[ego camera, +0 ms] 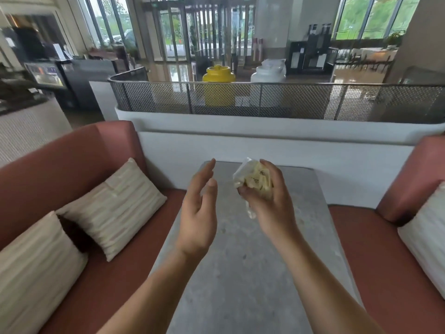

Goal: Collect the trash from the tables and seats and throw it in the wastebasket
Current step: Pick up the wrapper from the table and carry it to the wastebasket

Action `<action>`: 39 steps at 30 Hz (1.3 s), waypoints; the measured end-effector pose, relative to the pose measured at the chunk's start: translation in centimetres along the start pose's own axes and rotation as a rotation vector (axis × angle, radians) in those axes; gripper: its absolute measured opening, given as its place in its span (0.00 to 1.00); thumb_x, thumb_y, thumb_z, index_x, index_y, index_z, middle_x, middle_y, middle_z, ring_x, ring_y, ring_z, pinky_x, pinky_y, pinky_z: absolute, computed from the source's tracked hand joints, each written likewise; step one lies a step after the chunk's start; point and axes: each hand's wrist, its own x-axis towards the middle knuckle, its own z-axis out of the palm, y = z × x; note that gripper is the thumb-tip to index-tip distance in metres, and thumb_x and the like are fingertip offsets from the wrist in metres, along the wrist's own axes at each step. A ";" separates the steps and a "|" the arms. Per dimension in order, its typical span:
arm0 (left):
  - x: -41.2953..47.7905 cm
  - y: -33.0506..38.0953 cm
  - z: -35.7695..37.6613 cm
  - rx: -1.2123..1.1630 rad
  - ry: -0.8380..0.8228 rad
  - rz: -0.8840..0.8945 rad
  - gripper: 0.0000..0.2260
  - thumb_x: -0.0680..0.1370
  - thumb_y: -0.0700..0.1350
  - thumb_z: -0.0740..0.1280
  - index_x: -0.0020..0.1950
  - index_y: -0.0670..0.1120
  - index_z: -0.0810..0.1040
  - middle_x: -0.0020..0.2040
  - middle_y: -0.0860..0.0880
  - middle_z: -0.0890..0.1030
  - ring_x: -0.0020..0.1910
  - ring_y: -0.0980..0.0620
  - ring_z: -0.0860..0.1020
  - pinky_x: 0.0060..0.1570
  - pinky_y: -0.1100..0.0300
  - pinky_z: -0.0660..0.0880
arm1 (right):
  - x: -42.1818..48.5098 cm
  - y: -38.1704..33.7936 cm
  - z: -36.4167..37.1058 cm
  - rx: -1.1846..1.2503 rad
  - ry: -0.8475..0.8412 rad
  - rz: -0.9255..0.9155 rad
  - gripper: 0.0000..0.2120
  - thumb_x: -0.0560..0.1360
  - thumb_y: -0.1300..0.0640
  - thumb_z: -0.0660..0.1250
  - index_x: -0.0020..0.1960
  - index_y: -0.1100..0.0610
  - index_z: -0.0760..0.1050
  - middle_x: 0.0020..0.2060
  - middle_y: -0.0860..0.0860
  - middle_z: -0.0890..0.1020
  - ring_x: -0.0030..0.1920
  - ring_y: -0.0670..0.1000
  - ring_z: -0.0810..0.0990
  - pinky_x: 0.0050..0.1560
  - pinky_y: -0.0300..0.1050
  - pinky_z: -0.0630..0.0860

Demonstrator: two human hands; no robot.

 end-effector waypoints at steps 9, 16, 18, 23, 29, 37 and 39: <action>-8.7 7.2 -9.3 0.023 0.138 0.060 0.26 0.81 0.62 0.58 0.78 0.55 0.73 0.71 0.63 0.78 0.75 0.59 0.73 0.75 0.46 0.71 | -9.8 -8.8 2.4 0.179 -0.090 -0.034 0.31 0.67 0.39 0.75 0.68 0.33 0.73 0.62 0.37 0.82 0.63 0.40 0.81 0.68 0.51 0.77; -16.0 12.3 -21.8 0.050 0.222 0.092 0.22 0.82 0.62 0.58 0.75 0.60 0.73 0.72 0.64 0.77 0.75 0.59 0.72 0.75 0.40 0.70 | -19.1 -15.1 9.8 0.281 -0.205 -0.053 0.27 0.65 0.40 0.76 0.63 0.31 0.76 0.61 0.40 0.84 0.61 0.42 0.83 0.60 0.39 0.77; -18.7 13.9 -26.4 0.065 0.257 0.090 0.23 0.82 0.62 0.58 0.76 0.60 0.73 0.74 0.62 0.76 0.76 0.59 0.72 0.76 0.40 0.70 | -22.4 -17.1 13.2 0.305 -0.251 -0.061 0.27 0.65 0.41 0.76 0.63 0.31 0.76 0.60 0.40 0.84 0.61 0.42 0.83 0.57 0.34 0.78; -26.1 17.8 -38.3 0.104 0.380 0.123 0.21 0.82 0.60 0.59 0.75 0.61 0.74 0.74 0.62 0.76 0.75 0.58 0.73 0.73 0.43 0.74 | -31.1 -22.4 22.6 0.401 -0.383 -0.093 0.32 0.68 0.45 0.76 0.71 0.44 0.75 0.63 0.47 0.84 0.64 0.50 0.83 0.65 0.51 0.79; -34.5 22.2 -52.9 0.240 0.583 0.140 0.20 0.82 0.61 0.59 0.73 0.64 0.75 0.74 0.62 0.76 0.74 0.56 0.74 0.74 0.38 0.71 | -41.4 -28.0 34.6 0.537 -0.622 -0.053 0.32 0.69 0.46 0.78 0.72 0.41 0.74 0.61 0.43 0.85 0.60 0.44 0.85 0.55 0.39 0.81; -42.6 25.9 -67.8 0.398 0.864 0.138 0.28 0.82 0.61 0.59 0.78 0.50 0.73 0.75 0.57 0.77 0.74 0.57 0.75 0.71 0.41 0.75 | -51.1 -34.0 49.2 0.653 -0.963 -0.017 0.30 0.71 0.48 0.78 0.71 0.42 0.74 0.60 0.46 0.84 0.59 0.49 0.85 0.55 0.42 0.82; -43.8 25.9 -70.9 0.396 0.924 0.140 0.27 0.82 0.61 0.59 0.78 0.49 0.73 0.74 0.54 0.77 0.74 0.57 0.75 0.71 0.45 0.76 | -52.7 -34.7 52.6 0.680 -1.014 0.000 0.29 0.71 0.49 0.78 0.71 0.42 0.75 0.61 0.49 0.83 0.59 0.50 0.85 0.53 0.43 0.82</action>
